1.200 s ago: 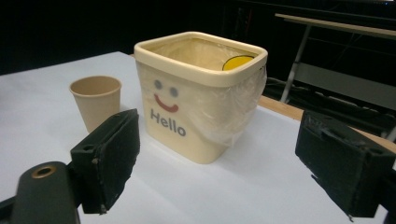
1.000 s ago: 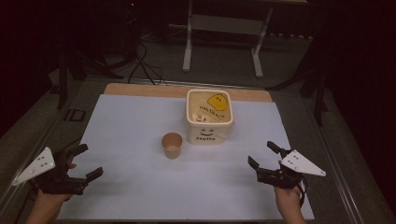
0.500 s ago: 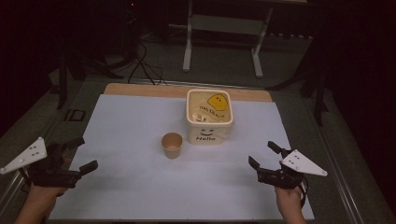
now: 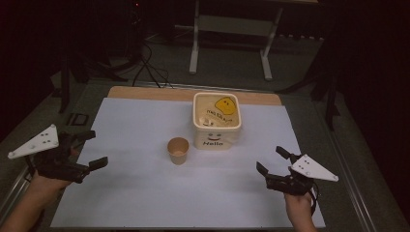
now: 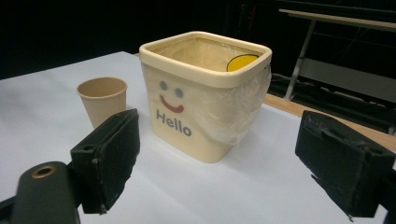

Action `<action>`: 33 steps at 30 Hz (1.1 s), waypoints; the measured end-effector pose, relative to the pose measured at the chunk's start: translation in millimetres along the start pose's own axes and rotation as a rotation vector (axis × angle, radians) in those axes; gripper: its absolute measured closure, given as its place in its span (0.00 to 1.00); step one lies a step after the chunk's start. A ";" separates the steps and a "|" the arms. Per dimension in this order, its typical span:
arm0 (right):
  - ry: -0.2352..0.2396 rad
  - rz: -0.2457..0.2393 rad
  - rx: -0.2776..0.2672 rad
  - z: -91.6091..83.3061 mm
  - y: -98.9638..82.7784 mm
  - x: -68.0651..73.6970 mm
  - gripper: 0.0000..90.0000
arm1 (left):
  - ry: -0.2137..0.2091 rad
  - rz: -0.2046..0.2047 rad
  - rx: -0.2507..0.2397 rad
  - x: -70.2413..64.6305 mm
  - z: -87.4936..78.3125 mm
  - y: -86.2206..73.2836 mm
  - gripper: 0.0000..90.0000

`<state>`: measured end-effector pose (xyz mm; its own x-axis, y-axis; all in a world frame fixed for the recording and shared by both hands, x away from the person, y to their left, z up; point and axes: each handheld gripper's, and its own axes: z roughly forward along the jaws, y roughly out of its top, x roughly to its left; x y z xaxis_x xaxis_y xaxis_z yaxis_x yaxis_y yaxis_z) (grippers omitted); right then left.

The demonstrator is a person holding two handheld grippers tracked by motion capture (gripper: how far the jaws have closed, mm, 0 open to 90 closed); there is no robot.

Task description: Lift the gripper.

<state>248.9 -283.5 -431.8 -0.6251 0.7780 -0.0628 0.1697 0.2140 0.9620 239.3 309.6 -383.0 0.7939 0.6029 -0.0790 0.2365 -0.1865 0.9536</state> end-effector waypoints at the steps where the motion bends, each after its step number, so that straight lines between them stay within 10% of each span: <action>1: 0.003 0.001 -0.001 0.1 0.0 0.0 0.15 | 0.000 0.000 0.000 0.0 0.0 0.0 0.02; 33: 0.005 0.003 0.006 0.5 -0.1 -0.7 0.15 | -0.154 0.176 0.211 -17.9 59.5 59.7 0.04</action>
<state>249.6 -283.8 -432.0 -0.6286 0.7755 -0.0587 0.1762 0.2154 0.9605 272.5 241.5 -342.0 0.9048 0.4253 0.0232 0.1861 -0.4438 0.8766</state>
